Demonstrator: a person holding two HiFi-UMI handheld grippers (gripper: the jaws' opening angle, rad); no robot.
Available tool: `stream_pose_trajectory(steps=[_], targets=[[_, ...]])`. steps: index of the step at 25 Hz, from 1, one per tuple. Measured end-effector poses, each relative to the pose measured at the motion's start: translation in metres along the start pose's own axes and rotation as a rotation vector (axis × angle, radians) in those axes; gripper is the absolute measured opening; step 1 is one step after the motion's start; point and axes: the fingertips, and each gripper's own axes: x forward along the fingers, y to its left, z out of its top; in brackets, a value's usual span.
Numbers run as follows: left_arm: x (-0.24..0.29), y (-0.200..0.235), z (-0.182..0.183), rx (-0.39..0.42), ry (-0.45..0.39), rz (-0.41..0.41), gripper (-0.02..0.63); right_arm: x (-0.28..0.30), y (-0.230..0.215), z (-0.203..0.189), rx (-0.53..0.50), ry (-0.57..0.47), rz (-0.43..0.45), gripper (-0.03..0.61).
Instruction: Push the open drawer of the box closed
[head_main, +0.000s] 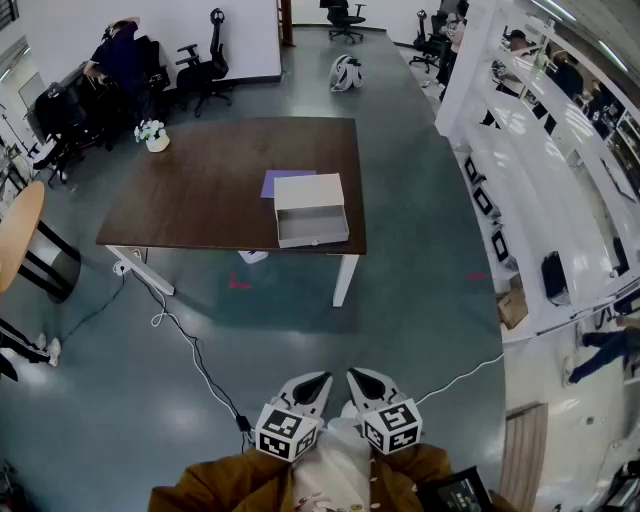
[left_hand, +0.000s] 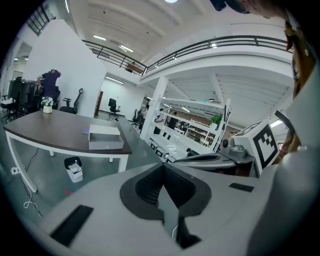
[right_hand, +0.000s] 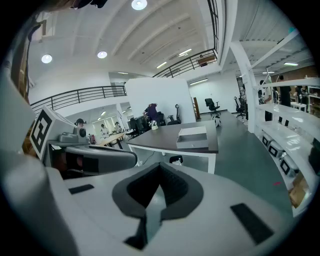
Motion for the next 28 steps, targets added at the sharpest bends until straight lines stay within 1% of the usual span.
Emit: stream_pose_trajectory(steps=[6,10,15,18,21,24,28], targets=[[0.004,0.004,0.0,-0.009,0.004,-0.009,0.005,0.004,-0.002,0.001,0.004,-0.007,-0.001,0.006],[0.007,0.004,0.003,0.003,0.002,-0.015,0.005,0.005,-0.004,0.005,-0.002,-0.015,-0.002,0.005],[0.012,0.0,0.004,-0.017,0.005,-0.009,0.005,0.0,-0.004,0.008,-0.002,-0.022,0.025,0.008],[0.024,0.0,0.006,-0.018,0.01,0.004,0.005,-0.001,-0.019,0.007,0.021,-0.029,0.032,0.008],[0.037,-0.002,0.005,-0.021,0.028,0.03,0.005,-0.003,-0.032,0.003,0.034,-0.024,0.057,0.008],[0.053,-0.015,0.005,-0.021,0.029,0.048,0.005,-0.007,-0.048,0.002,0.027,-0.025,0.084,0.008],[0.081,-0.025,0.012,-0.041,0.026,0.075,0.005,-0.007,-0.08,0.005,0.025,-0.009,0.115,0.008]])
